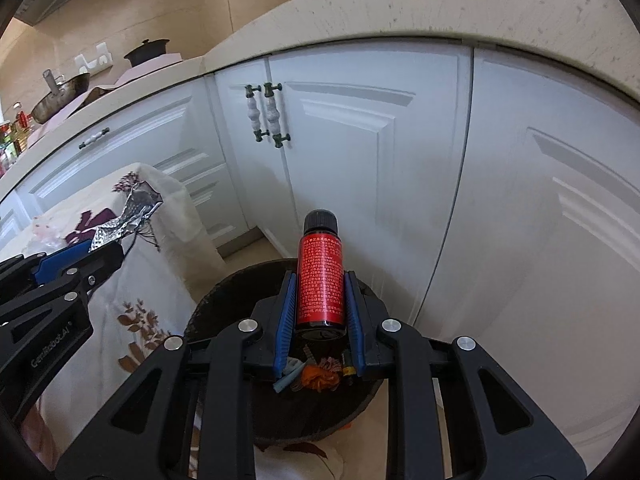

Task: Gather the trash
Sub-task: 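Carry the foil and red bottle over the black bin and open both grippers, then return the left tool to the table and grasp the white-teal toothpaste tube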

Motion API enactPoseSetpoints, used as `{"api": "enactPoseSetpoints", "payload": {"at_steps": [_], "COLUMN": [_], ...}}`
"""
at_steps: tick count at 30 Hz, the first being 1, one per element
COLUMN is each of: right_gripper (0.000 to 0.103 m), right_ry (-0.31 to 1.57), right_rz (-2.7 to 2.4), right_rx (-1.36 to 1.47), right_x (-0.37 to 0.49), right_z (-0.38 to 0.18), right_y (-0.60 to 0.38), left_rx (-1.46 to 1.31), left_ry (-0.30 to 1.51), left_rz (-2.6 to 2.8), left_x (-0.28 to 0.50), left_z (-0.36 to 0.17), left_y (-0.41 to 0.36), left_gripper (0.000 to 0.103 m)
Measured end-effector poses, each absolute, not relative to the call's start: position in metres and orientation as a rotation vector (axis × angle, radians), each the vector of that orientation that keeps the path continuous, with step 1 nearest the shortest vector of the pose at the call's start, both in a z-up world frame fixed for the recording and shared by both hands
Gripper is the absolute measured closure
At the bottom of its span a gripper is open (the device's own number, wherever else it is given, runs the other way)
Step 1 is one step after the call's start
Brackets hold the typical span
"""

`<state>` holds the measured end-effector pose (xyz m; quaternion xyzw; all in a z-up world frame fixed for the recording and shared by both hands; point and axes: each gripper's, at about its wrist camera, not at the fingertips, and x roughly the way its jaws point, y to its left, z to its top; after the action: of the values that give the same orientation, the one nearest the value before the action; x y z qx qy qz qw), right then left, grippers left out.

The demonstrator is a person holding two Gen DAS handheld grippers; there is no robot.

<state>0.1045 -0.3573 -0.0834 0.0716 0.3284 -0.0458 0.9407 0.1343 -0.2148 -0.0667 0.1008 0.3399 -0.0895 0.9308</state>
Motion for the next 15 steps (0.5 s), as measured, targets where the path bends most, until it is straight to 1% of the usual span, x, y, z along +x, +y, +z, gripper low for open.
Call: {"api": "enactPoseSetpoints", "payload": {"at_steps": [1,2,3,4,7,8,10,14,15], "right_gripper": [0.061,0.057,0.056,0.056,0.056,0.056,0.055,0.053,0.051], "right_ry": [0.678,0.682,0.687,0.696,0.7,0.702,0.705,0.702,0.698], "right_rz": [-0.099,-0.106,-0.106,-0.106,-0.108,-0.11,-0.116,-0.123,-0.123], "right_rx": [0.149,0.15,0.152,0.157,0.162,0.163,0.167,0.172,0.171], "right_x": [0.108,0.11,0.111,0.113,0.112,0.111,0.11,0.105,0.103], "right_z": [-0.088,-0.09,-0.092,-0.094,-0.095,-0.096,-0.096,-0.093,-0.091], "right_y": [-0.358,-0.359,-0.359,-0.359,-0.359,-0.359,-0.359,-0.358,-0.358], "left_rx": [0.208,0.209,0.21,0.206,0.197,0.197,0.192,0.185,0.182], "left_ry": [0.704,0.712,0.723,0.735,0.745,0.745,0.743,0.734,0.732], "left_rz": [-0.183,-0.181,-0.177,-0.177,-0.177,-0.179,-0.182,-0.192,-0.196], "left_x": [0.137,0.14,0.143,0.145,0.148,0.148,0.147,0.142,0.14], "left_z": [-0.069,-0.071,-0.074,-0.076,-0.079,-0.079,-0.077,-0.072,-0.07], "left_y": [-0.216,-0.218,-0.219,-0.219,-0.217,-0.217,-0.216,-0.212,-0.21], "left_gripper": [0.073,0.07,0.065,0.057,0.055,0.051,0.047,0.042,0.042]}}
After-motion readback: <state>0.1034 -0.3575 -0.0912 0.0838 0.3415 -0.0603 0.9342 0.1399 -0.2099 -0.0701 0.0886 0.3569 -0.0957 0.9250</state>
